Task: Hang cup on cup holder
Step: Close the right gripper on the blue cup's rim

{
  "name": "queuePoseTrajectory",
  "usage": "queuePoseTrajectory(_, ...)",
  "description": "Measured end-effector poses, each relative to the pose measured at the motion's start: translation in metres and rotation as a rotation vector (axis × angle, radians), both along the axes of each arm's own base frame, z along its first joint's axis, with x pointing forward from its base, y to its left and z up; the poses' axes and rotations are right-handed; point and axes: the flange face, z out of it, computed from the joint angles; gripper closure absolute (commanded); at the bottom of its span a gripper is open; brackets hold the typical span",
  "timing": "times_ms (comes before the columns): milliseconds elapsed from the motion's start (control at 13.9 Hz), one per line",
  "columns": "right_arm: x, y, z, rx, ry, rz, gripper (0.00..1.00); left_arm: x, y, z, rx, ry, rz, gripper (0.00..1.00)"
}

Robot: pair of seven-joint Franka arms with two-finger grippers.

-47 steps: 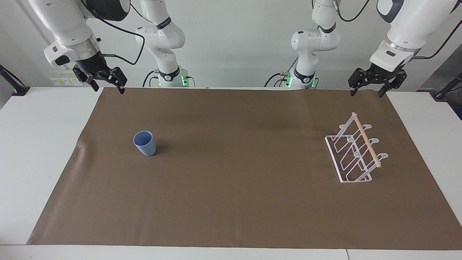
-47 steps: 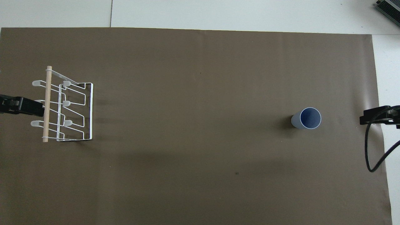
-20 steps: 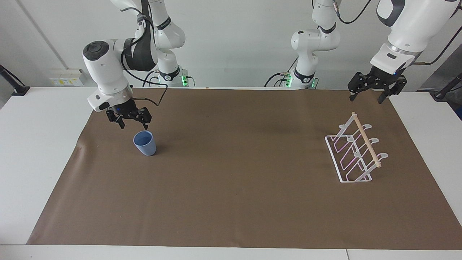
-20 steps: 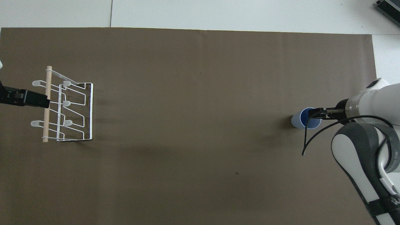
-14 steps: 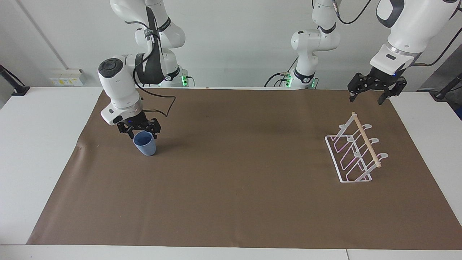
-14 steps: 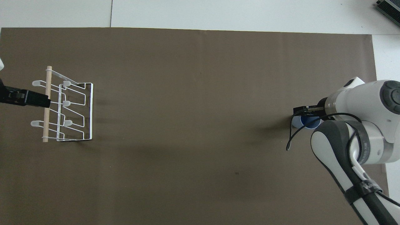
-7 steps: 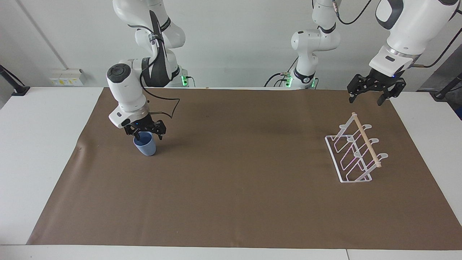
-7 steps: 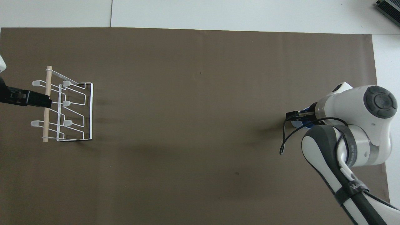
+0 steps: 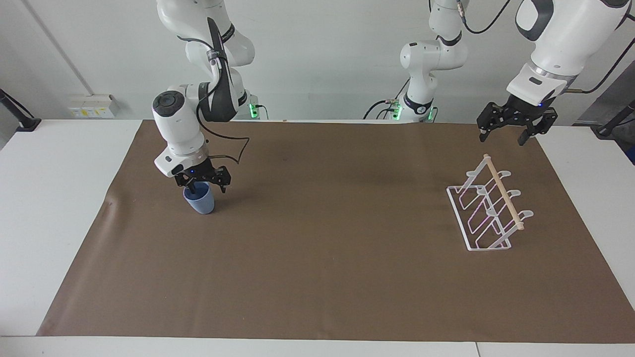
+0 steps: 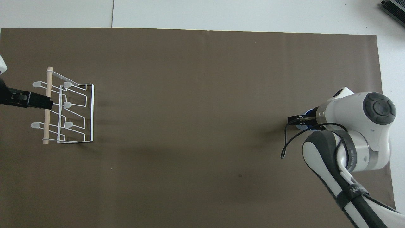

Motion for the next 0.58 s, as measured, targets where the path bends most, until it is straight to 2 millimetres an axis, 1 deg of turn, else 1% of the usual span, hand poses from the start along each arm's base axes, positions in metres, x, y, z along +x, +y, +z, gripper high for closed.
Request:
queuePoseTrajectory(72, -0.001, 0.0, -0.001, 0.0, 0.003, 0.0, 0.09, 0.0, 0.0, 0.0, 0.0, 0.0, 0.0, 0.0)
queuePoseTrajectory(288, -0.007, 0.0, -0.007, 0.0, 0.017, -0.005, 0.17, 0.0, -0.001, 0.0, 0.0, -0.001, -0.002, 0.0)
queuePoseTrajectory(576, -0.015, -0.003, -0.013, -0.001, 0.033, -0.012, 0.44, 0.0, -0.002, 0.001, 0.0, -0.006, -0.004, 0.0)
